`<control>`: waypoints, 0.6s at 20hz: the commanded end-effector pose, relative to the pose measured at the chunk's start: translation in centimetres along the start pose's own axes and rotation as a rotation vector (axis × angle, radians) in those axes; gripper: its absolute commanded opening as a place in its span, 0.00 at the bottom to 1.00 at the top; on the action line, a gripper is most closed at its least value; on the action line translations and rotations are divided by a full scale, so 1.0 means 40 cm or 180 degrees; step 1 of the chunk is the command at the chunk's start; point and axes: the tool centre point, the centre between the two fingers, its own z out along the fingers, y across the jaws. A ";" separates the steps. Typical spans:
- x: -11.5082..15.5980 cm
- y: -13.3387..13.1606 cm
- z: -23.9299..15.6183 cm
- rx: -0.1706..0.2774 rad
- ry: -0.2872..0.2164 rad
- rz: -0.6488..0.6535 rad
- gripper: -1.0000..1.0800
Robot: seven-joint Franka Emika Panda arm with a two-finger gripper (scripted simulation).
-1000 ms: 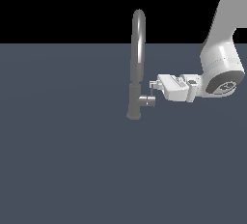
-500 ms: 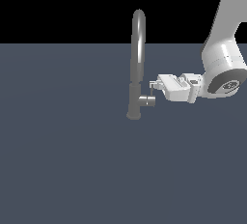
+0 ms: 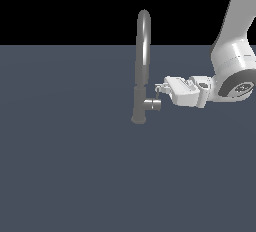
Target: Turn on the faucet by rotating a designated handle.
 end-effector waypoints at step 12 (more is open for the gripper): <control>-0.004 0.070 0.000 -0.0004 0.0001 -0.0026 0.00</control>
